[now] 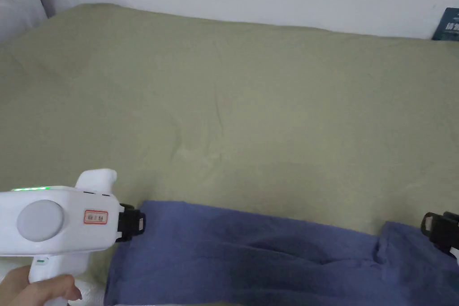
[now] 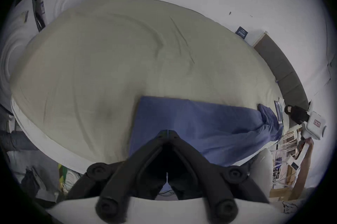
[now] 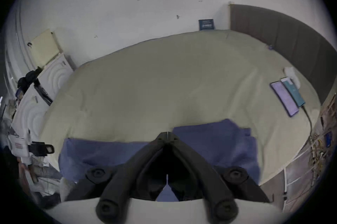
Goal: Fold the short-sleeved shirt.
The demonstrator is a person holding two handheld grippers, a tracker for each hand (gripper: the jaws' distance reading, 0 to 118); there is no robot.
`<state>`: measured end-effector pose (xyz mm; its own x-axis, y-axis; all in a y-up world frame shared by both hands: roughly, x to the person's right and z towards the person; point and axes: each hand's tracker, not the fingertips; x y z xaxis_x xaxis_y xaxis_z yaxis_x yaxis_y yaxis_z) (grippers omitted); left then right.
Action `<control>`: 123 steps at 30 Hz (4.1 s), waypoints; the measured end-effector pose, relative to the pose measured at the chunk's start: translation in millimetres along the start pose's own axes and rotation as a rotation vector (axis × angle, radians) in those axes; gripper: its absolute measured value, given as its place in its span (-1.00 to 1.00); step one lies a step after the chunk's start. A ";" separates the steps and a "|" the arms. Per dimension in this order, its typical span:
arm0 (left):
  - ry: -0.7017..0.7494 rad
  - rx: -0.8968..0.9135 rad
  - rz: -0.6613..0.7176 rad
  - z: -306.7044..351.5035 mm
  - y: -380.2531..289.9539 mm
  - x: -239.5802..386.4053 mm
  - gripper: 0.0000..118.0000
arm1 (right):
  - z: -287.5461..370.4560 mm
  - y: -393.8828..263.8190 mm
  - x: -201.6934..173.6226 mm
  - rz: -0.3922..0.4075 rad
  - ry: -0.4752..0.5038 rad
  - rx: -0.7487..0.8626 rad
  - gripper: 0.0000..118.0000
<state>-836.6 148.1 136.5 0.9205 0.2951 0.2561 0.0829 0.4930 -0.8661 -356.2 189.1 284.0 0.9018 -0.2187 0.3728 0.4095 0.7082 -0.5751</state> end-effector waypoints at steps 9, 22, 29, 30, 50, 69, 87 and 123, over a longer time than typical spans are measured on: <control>-0.116 -0.021 0.230 -14.1 -5.6 -45.6 0.73 | -23.5 -19.4 -25.2 0.046 0.066 -0.105 -1.00; 0.008 -0.112 0.105 -50.1 -11.0 -14.4 -0.23 | -39.4 -31.9 -37.2 0.056 0.074 -0.190 -1.00; -0.016 -0.142 0.083 -43.1 -8.2 -10.2 -0.79 | -42.3 -35.2 -27.7 0.011 0.070 -0.208 -1.00; -0.015 -0.131 0.095 -42.5 -6.2 -8.2 -0.79 | -42.0 -35.0 -24.9 0.002 0.073 -0.208 -1.00; -0.492 -0.059 -0.135 0.4 51.0 213.5 -0.79 | 12.0 -18.4 46.8 -0.121 0.045 -0.045 -1.00; -0.436 -0.083 -0.098 -64.4 35.2 232.6 -0.01 | 37.6 -39.9 103.4 -0.246 -0.040 -0.008 -1.00; -0.542 -0.419 -0.169 -163.2 -46.1 309.9 -1.00 | 34.0 -48.8 100.9 -0.237 -0.036 -0.043 -1.00; -0.853 -0.306 0.385 -171.6 -18.3 84.9 0.50 | 15.2 -22.3 15.7 0.010 0.001 -0.104 -1.00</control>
<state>-694.4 23.7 100.4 0.3313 0.9420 0.0530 0.0412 0.0417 -0.9983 -353.2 180.1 313.7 0.9058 -0.2131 0.3661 0.4130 0.6364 -0.6515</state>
